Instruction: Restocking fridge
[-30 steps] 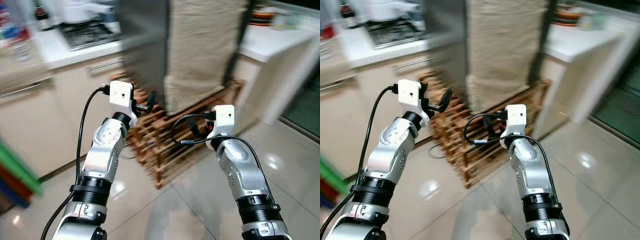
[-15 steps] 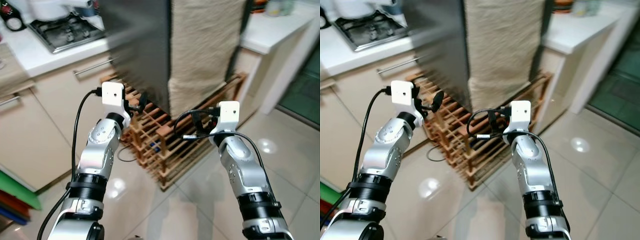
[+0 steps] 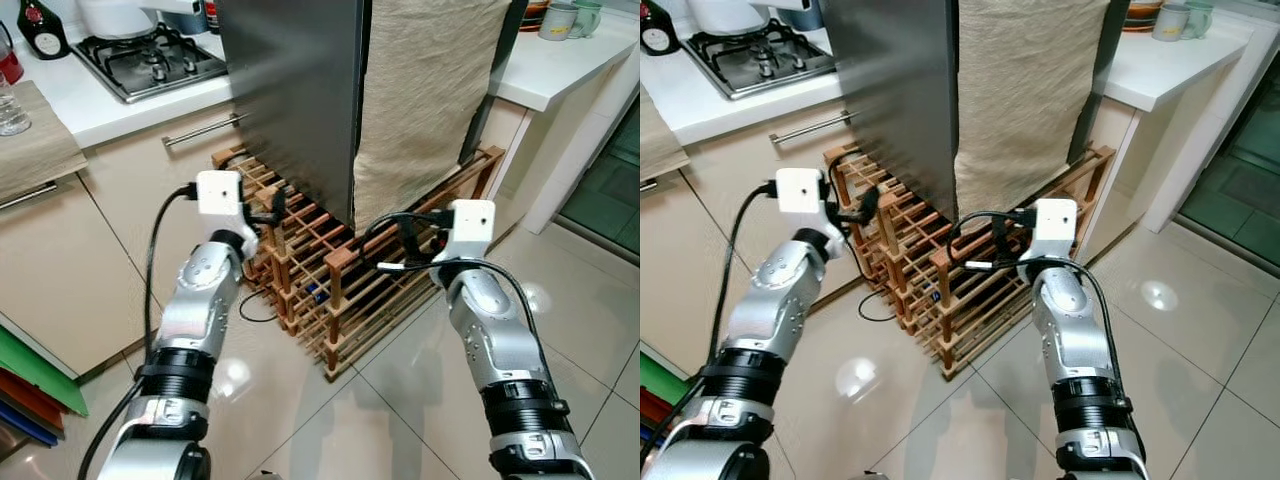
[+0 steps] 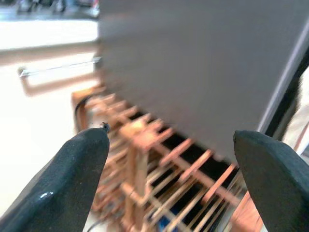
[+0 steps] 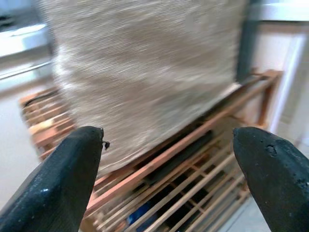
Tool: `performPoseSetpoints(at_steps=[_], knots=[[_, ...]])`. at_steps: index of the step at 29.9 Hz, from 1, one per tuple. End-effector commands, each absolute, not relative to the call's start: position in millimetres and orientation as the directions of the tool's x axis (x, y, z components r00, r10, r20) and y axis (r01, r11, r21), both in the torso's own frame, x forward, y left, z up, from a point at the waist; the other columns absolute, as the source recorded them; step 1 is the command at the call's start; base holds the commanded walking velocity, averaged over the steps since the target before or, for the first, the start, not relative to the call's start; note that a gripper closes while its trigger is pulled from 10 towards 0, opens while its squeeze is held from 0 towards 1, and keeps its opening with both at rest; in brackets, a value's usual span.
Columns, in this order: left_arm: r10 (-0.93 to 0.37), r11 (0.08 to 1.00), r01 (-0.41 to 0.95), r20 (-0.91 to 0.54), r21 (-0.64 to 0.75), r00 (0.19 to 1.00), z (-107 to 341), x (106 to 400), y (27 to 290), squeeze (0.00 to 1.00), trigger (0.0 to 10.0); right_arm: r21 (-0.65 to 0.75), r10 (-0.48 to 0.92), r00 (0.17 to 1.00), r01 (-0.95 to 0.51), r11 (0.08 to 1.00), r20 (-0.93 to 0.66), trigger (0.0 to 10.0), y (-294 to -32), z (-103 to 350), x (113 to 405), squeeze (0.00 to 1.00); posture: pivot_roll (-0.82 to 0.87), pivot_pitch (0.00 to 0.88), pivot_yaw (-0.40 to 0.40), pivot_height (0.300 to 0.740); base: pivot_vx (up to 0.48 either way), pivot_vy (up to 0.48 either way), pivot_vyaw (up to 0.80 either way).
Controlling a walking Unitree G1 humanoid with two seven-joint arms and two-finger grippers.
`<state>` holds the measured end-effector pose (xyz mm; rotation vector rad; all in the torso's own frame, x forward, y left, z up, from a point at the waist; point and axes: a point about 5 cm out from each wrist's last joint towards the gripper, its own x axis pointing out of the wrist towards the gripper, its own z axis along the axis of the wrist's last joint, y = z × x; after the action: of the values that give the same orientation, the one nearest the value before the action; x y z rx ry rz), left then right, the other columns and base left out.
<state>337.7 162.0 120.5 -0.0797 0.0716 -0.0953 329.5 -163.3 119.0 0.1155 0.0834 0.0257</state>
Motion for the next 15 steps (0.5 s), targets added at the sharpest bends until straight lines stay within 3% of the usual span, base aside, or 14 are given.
performPoseSetpoints(at_steps=[1, 15], knots=[[-0.094, 0.994, 0.09, -0.055, -0.069, 0.994, 122.3, 337.8, 160.2, 0.0, 10.0, 0.124, 0.033, 0.997, -0.023, 0.992, -0.074, 10.0, -161.7, 120.2, 330.6, 0.0, -0.01, 0.0, 0.043, 0.74, 0.0, 0.0, 0.0], [-0.104, 0.993, 0.102, -0.041, -0.052, 0.994, 124.2, 339.2, 154.6, 0.0, 10.0, 0.1, 0.068, 0.993, -0.058, 0.993, -0.093, 10.0, -155.1, 117.6, 332.6, 0.0, -0.01, 0.0, 0.035, 0.74, 0.0, 0.0, 0.0]])
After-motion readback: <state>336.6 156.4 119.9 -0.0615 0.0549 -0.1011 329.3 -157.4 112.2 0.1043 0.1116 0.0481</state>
